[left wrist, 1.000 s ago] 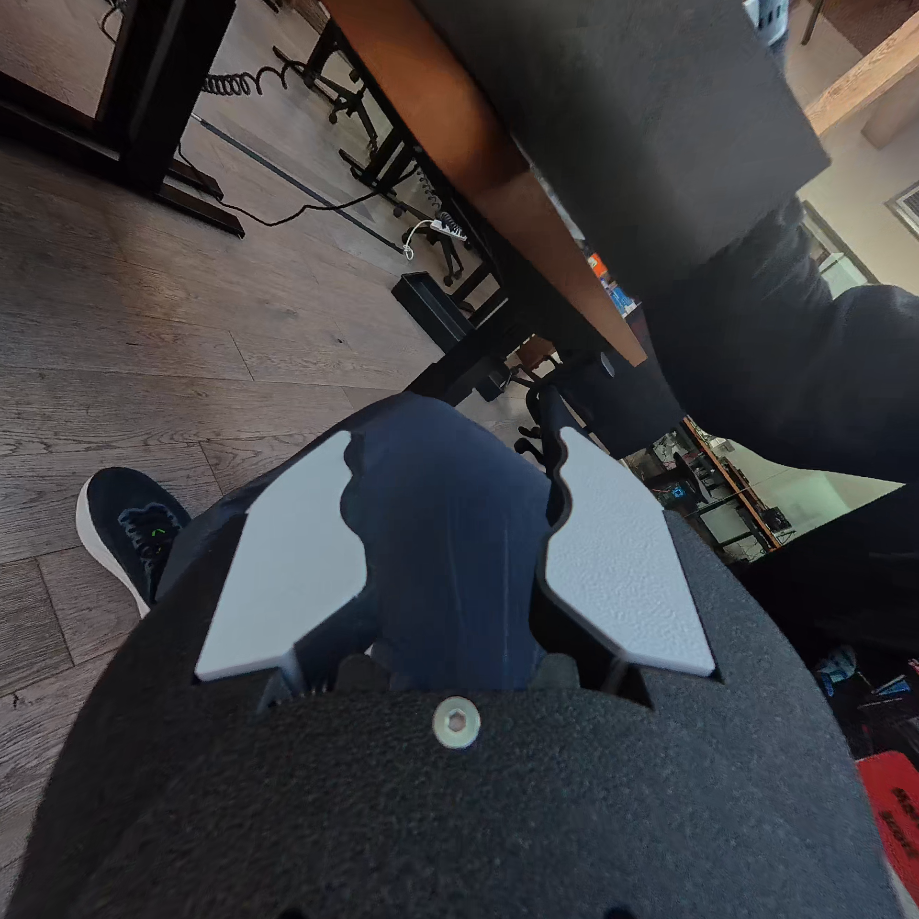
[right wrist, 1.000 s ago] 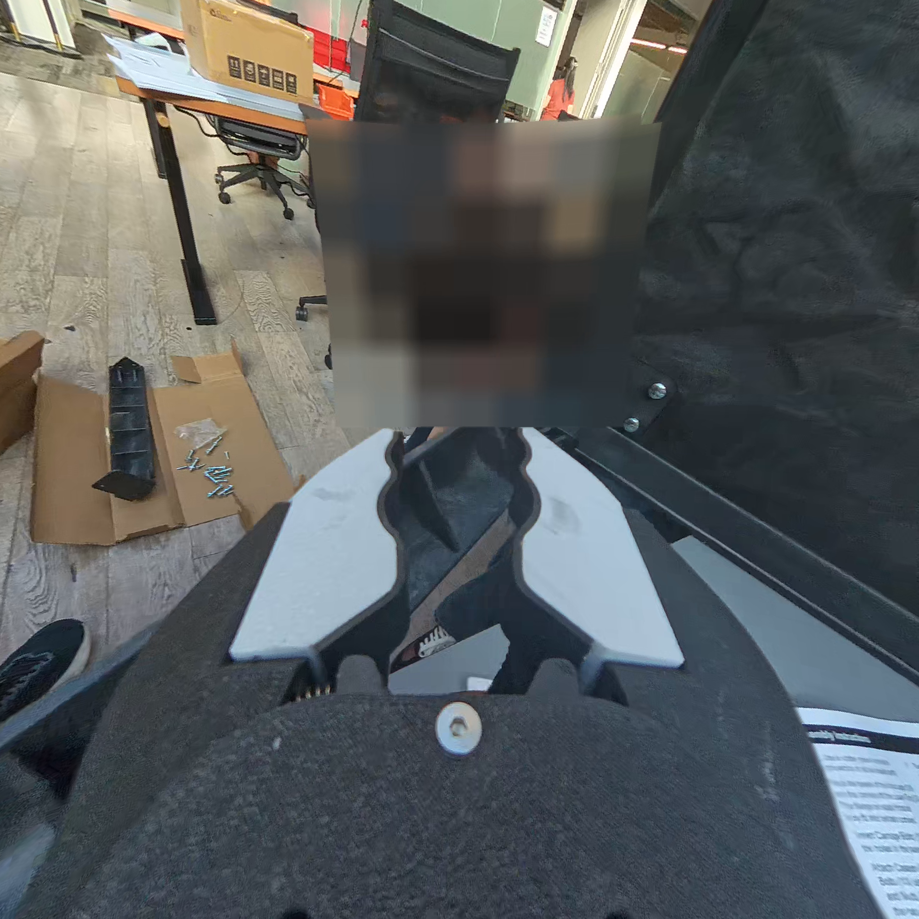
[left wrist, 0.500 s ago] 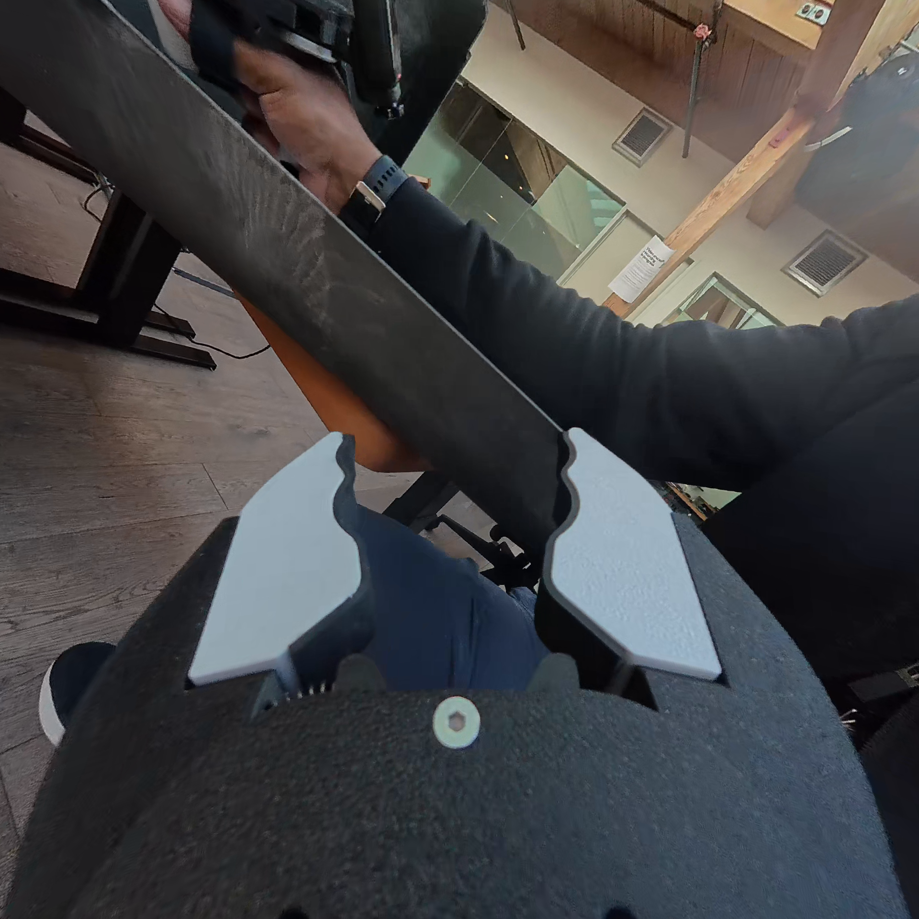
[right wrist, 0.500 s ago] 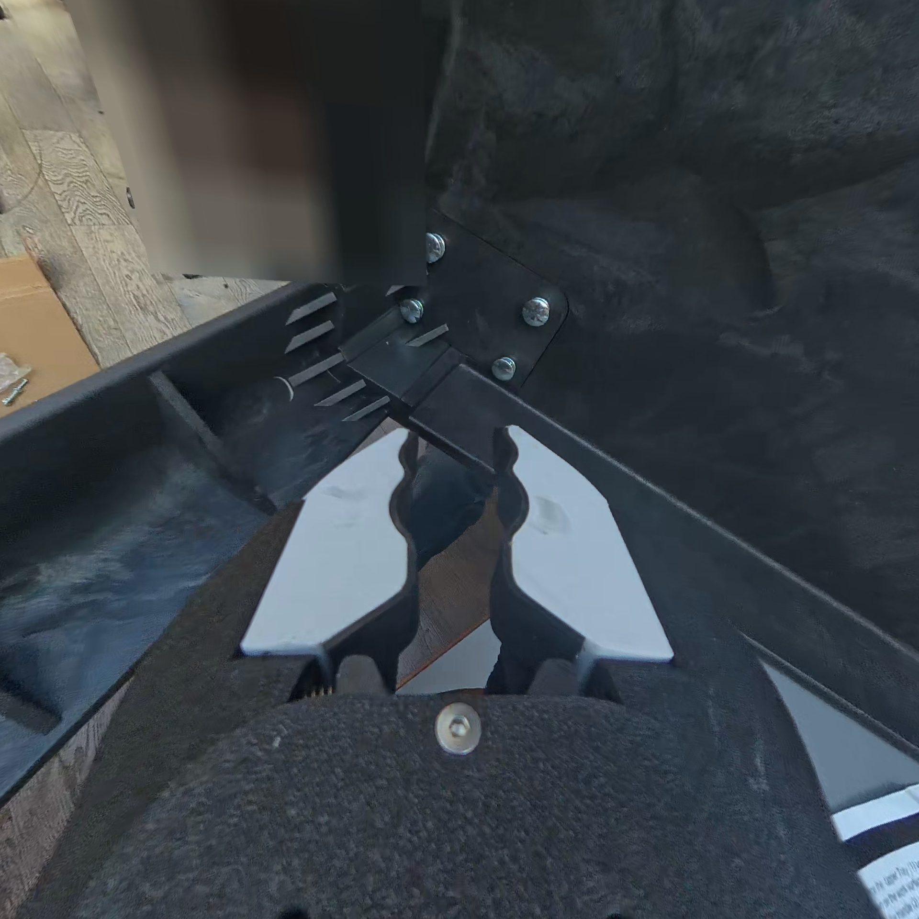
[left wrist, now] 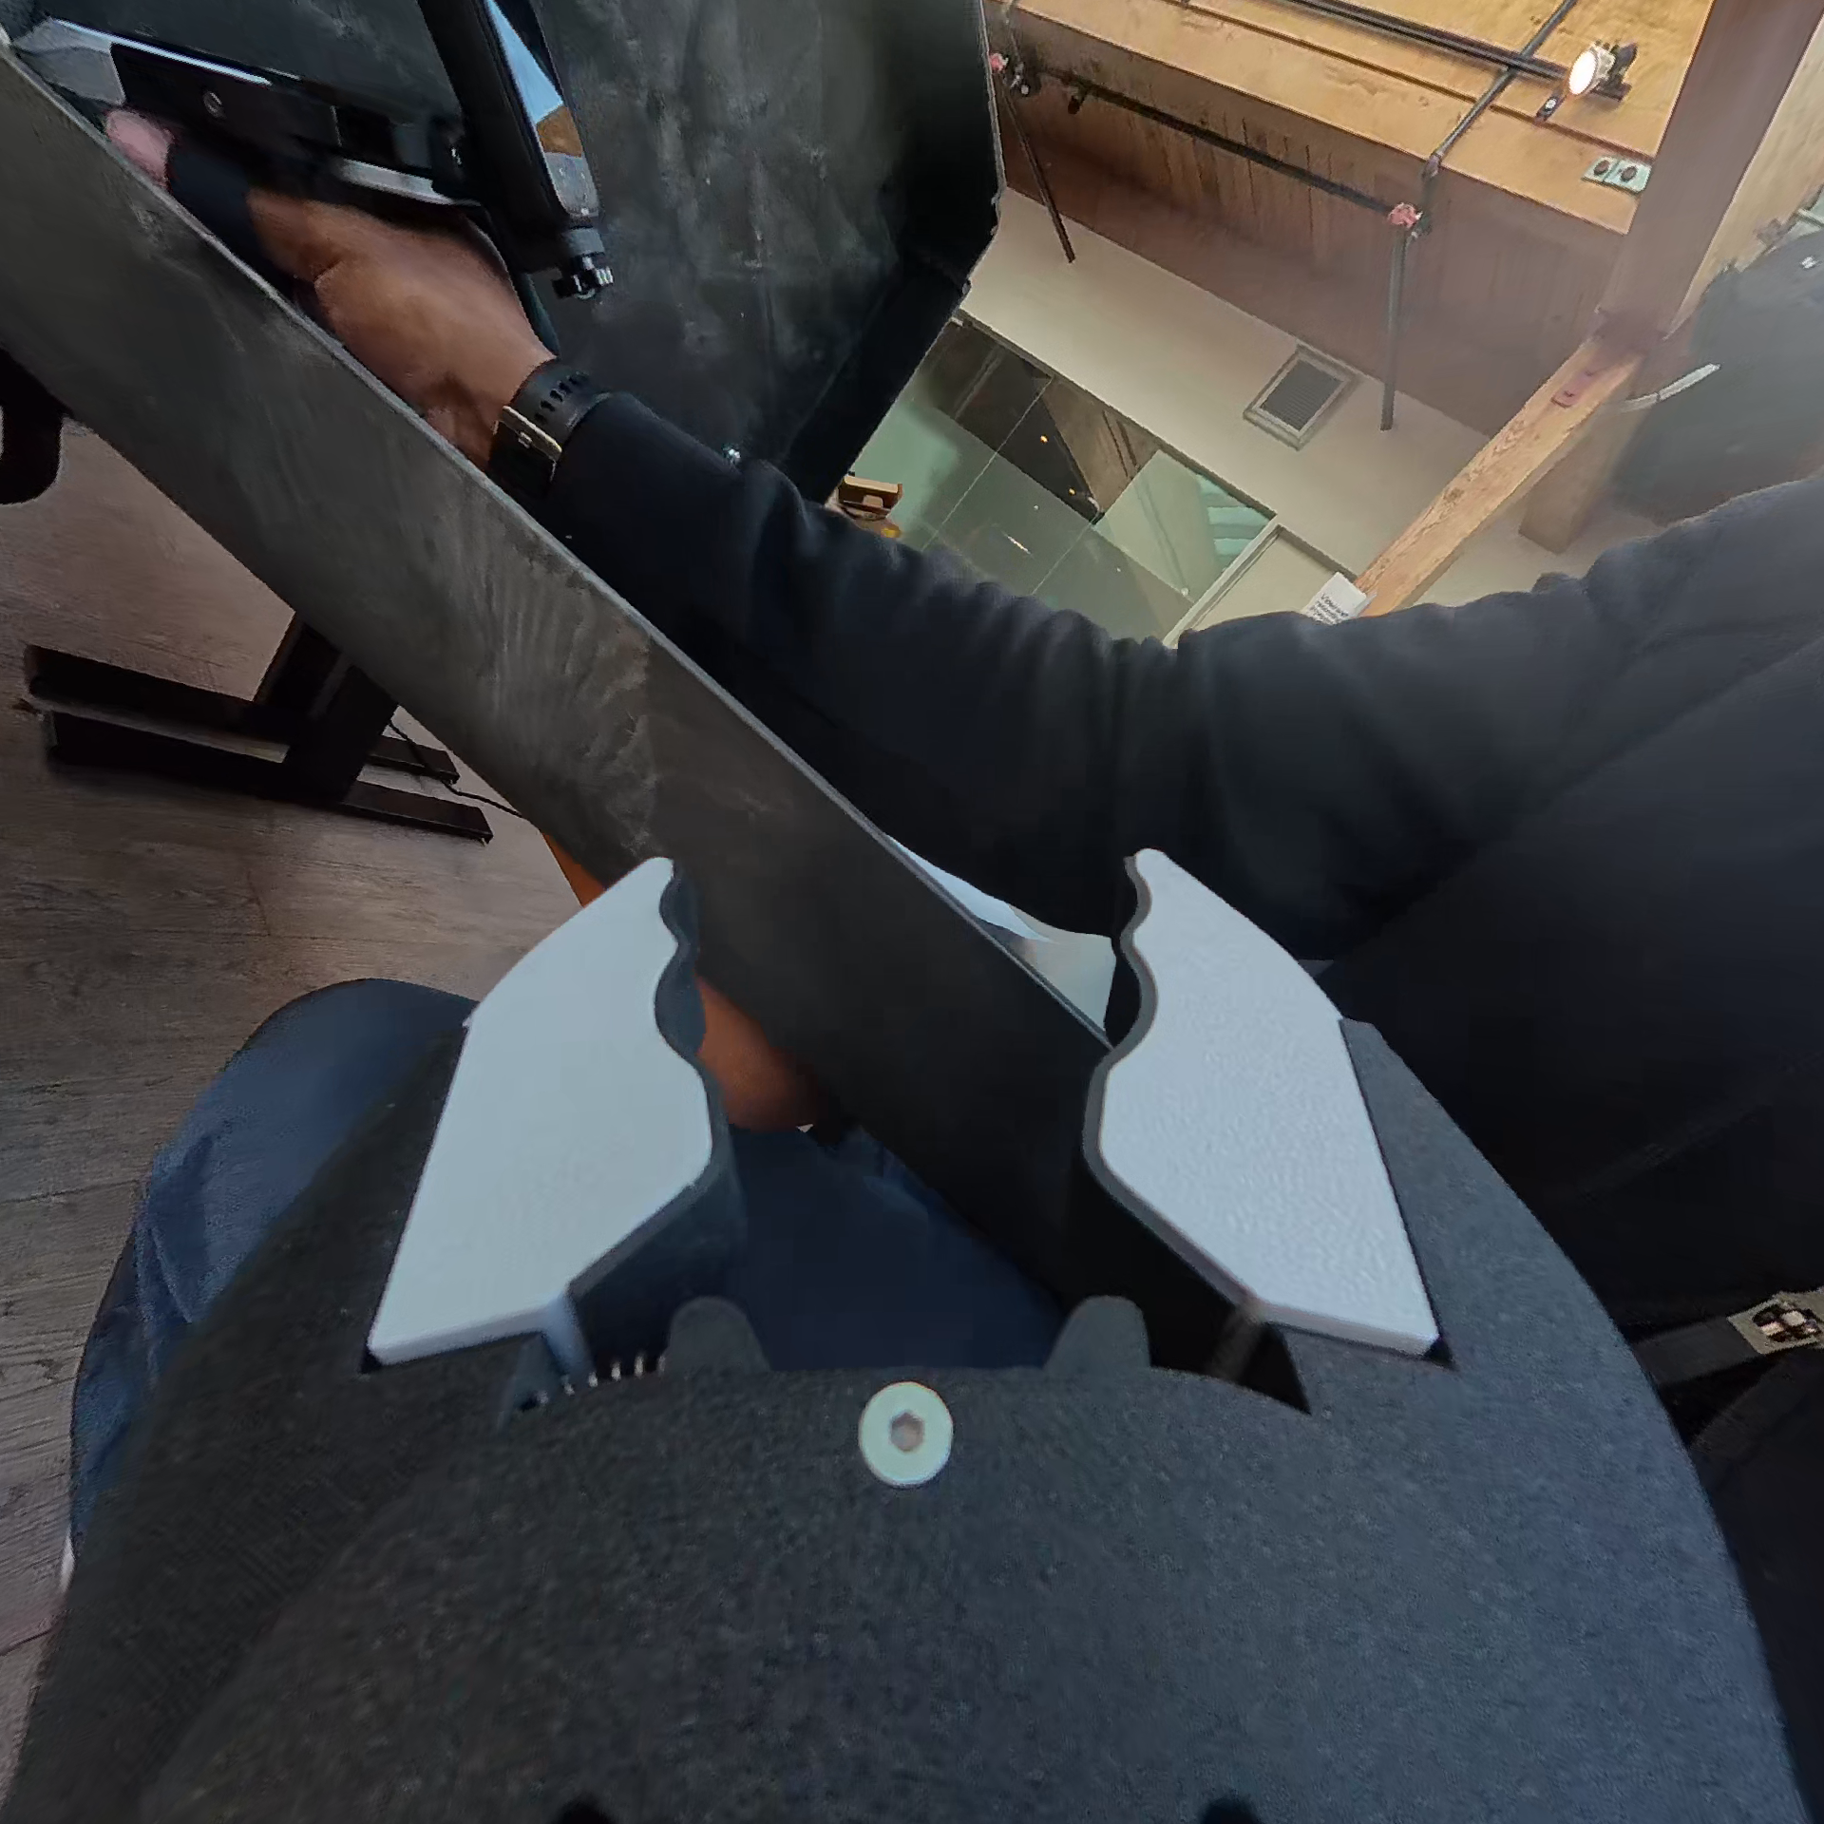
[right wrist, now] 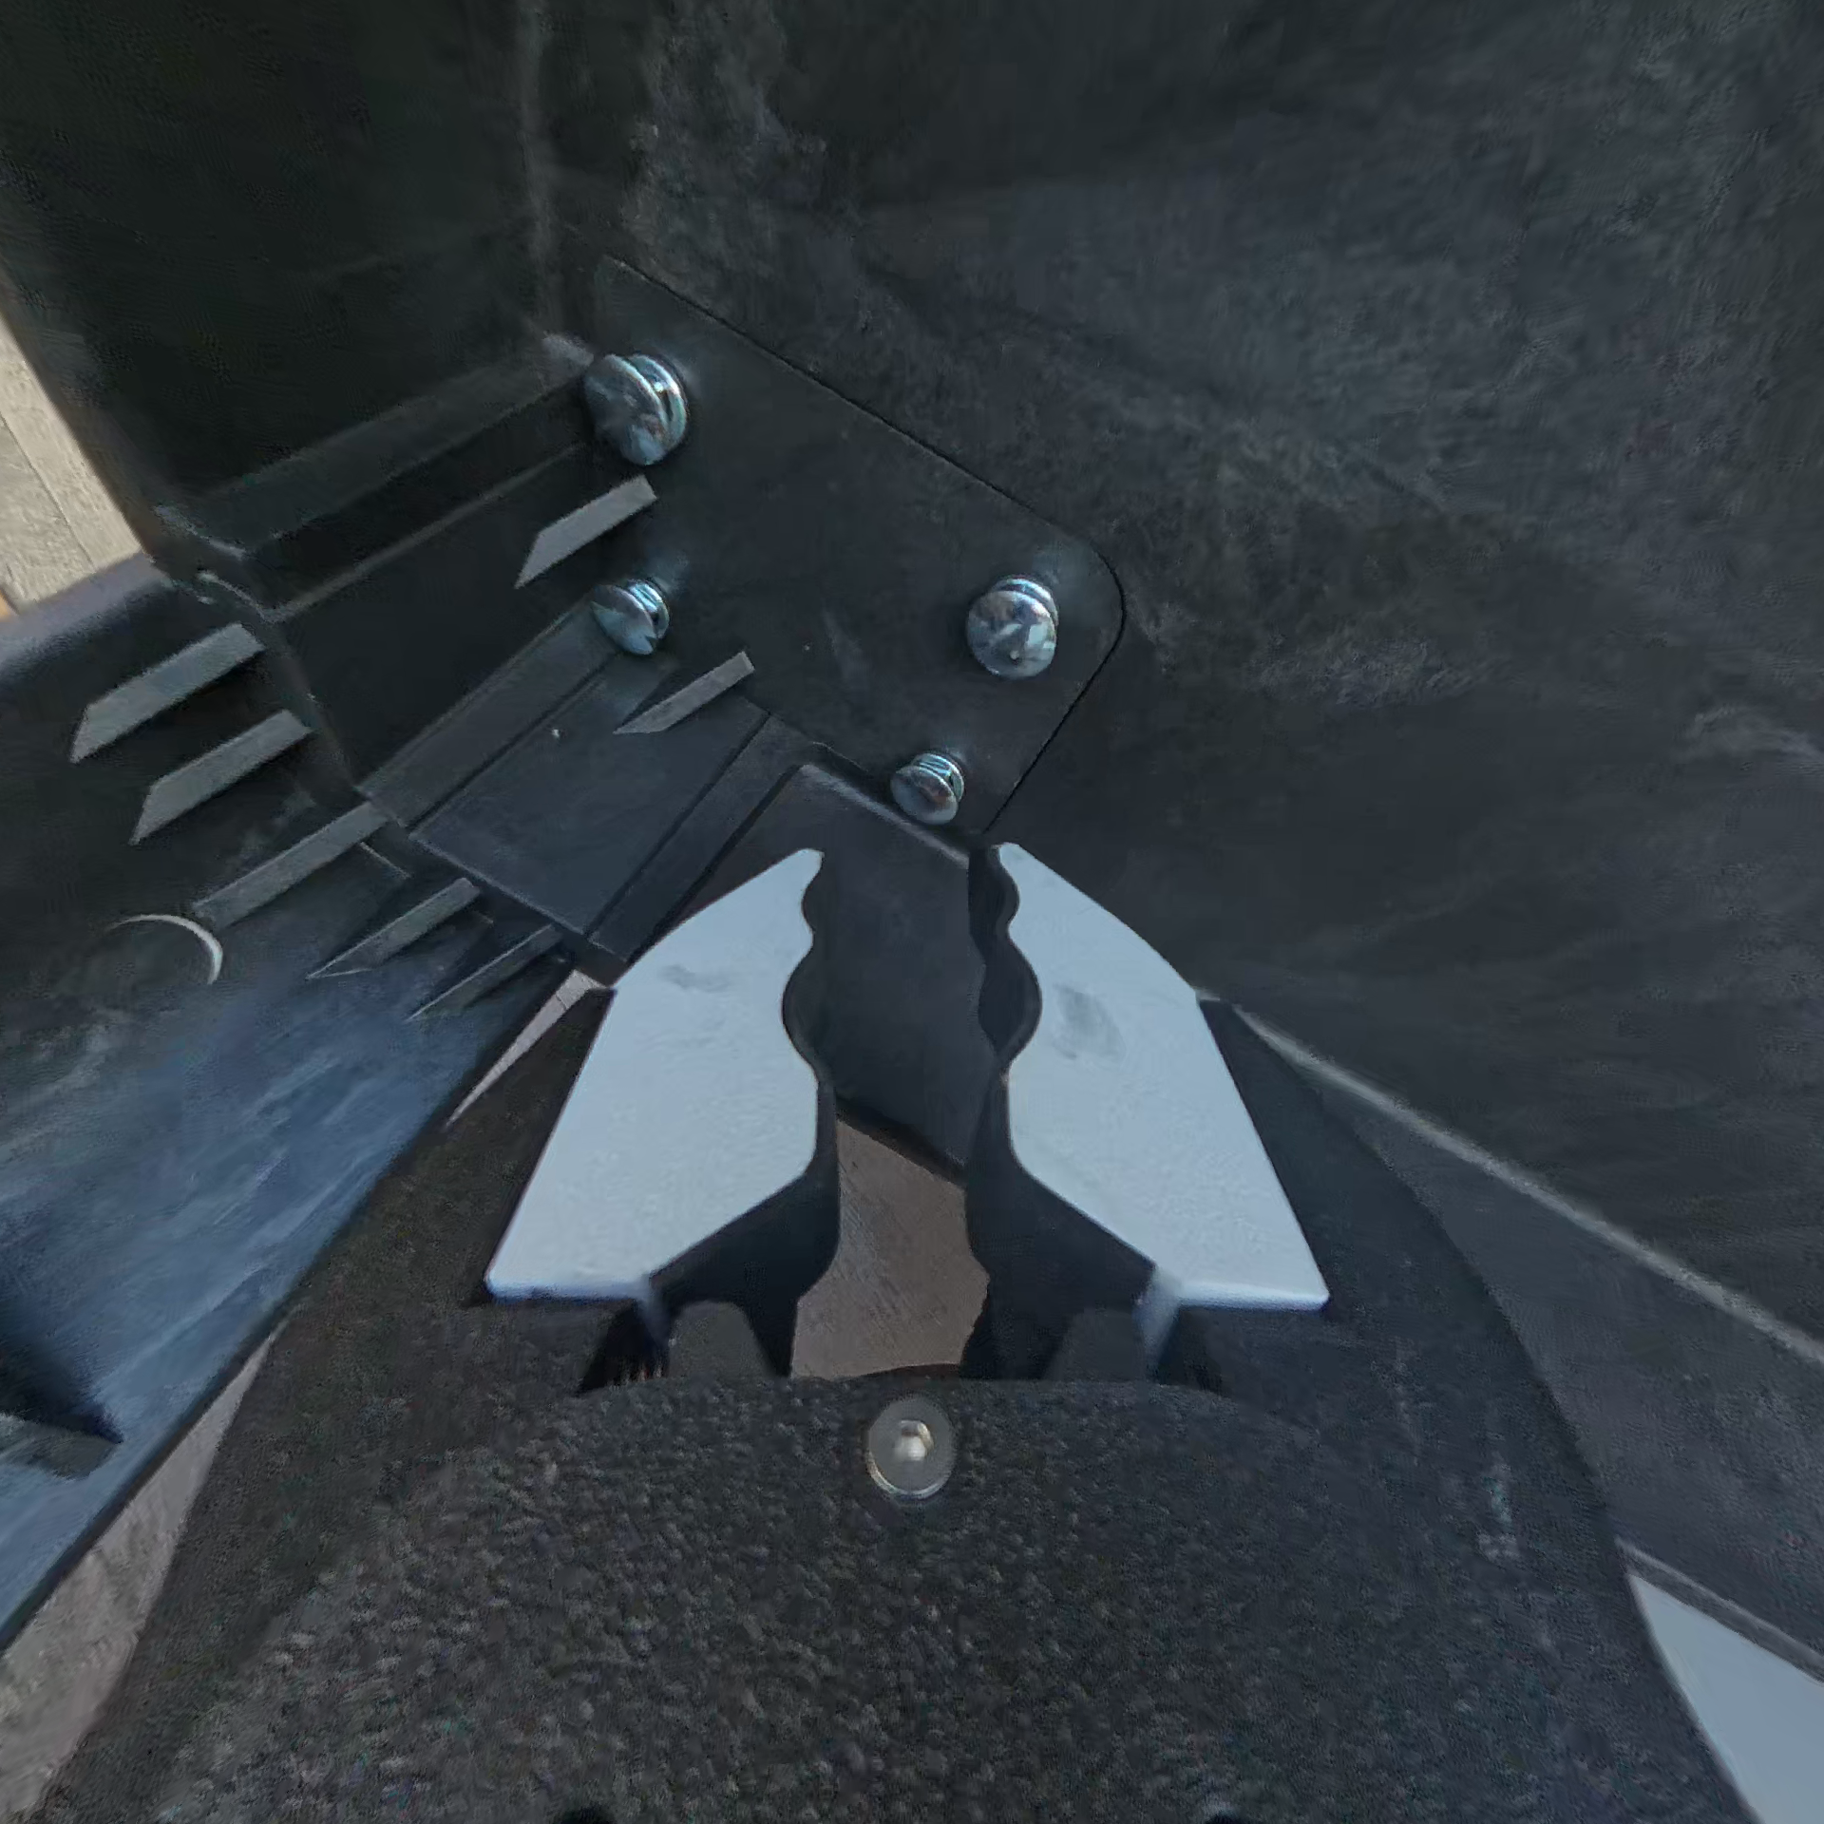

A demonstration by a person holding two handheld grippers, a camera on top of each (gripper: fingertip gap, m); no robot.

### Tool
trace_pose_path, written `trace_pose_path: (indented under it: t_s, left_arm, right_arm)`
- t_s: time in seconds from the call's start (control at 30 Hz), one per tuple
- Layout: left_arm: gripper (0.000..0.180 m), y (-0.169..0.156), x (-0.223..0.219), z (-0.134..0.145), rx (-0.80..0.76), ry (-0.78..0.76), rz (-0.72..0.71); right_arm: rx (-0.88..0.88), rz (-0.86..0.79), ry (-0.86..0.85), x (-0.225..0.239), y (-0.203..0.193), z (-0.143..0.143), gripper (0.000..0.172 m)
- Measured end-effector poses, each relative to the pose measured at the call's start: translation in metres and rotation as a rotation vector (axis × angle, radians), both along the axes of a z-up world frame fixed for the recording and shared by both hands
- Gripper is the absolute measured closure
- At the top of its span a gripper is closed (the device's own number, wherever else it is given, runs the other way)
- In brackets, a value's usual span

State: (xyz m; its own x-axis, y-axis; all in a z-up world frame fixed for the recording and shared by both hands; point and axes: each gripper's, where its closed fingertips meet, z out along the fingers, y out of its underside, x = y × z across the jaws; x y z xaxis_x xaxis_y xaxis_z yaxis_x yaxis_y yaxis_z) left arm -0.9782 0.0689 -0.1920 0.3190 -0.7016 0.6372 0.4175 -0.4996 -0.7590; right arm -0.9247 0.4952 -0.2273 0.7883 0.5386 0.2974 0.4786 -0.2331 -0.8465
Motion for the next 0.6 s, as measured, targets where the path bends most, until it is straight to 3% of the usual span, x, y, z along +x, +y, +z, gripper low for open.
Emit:
trace_pose_path:
  t_s: [0.27,0.6]
  left_arm:
    - [0.098,0.019,-0.001,0.0,-0.038,0.029,0.039]
    - [0.088,0.011,0.02,0.0,-0.148,0.051,-0.066]
  right_arm:
    - [-0.039,-0.025,0.007,-0.005,0.013,-0.008,0.15]
    - [-0.065,0.015,0.026,-0.013,0.021,-0.012,0.149]
